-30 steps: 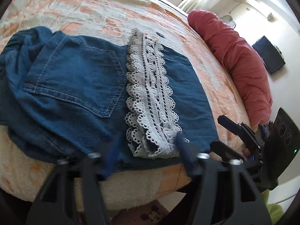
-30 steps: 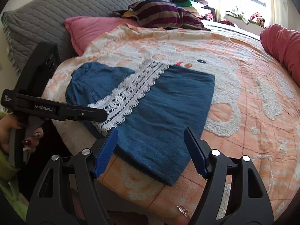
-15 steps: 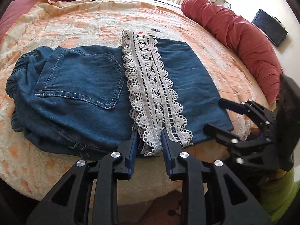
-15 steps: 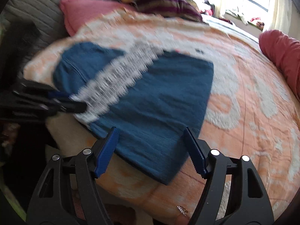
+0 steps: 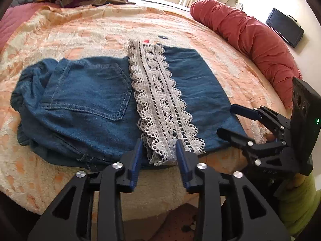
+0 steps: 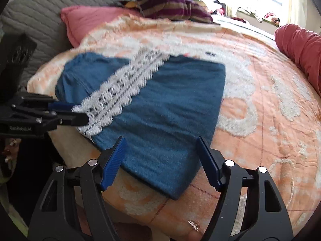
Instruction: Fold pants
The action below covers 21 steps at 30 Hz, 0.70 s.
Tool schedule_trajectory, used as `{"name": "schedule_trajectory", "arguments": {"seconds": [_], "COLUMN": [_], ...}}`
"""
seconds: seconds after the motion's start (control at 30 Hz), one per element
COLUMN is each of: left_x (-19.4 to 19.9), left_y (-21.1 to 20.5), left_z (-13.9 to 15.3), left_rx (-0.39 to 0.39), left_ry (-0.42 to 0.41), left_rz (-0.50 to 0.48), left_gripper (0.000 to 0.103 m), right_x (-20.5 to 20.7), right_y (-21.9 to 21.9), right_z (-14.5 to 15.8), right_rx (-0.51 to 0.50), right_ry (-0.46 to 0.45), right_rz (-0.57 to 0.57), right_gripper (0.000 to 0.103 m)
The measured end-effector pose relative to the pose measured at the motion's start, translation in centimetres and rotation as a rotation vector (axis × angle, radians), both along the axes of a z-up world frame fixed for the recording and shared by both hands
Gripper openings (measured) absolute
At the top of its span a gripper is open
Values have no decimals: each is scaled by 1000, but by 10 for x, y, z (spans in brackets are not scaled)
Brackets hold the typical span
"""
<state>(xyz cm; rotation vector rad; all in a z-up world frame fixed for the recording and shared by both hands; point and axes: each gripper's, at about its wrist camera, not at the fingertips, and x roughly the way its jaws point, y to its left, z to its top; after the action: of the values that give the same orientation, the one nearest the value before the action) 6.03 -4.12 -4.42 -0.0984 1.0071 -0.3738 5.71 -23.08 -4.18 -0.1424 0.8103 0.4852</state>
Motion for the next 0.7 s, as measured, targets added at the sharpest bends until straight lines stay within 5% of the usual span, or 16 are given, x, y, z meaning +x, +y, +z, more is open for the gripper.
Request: {"name": "schedule_trajectory", "arguments": {"seconds": [0.13, 0.33, 0.5, 0.57, 0.7], "left_x": [-4, -9, -14, -15, -18], "left_y": [-2, -3, 3, 8, 18], "left_z": [9, 21, 31, 34, 38], "left_rx": [26, 71, 82, 87, 83], "left_ry": [-23, -65, -95, -106, -123], "left_rz": [-4, -10, 0, 10, 22], "left_gripper": [48, 63, 68, 82, 84], "right_x": [0, -6, -5, -3, 1], "right_y": [-2, -7, -13, -15, -17], "right_z": [5, 20, 27, 29, 35], "right_rx": [28, 63, 84, 88, 106], "right_ry": [-16, -107, -133, -142, -140], "right_rz": [1, -32, -70, -86, -99], "right_gripper": [67, 87, 90, 91, 93]}}
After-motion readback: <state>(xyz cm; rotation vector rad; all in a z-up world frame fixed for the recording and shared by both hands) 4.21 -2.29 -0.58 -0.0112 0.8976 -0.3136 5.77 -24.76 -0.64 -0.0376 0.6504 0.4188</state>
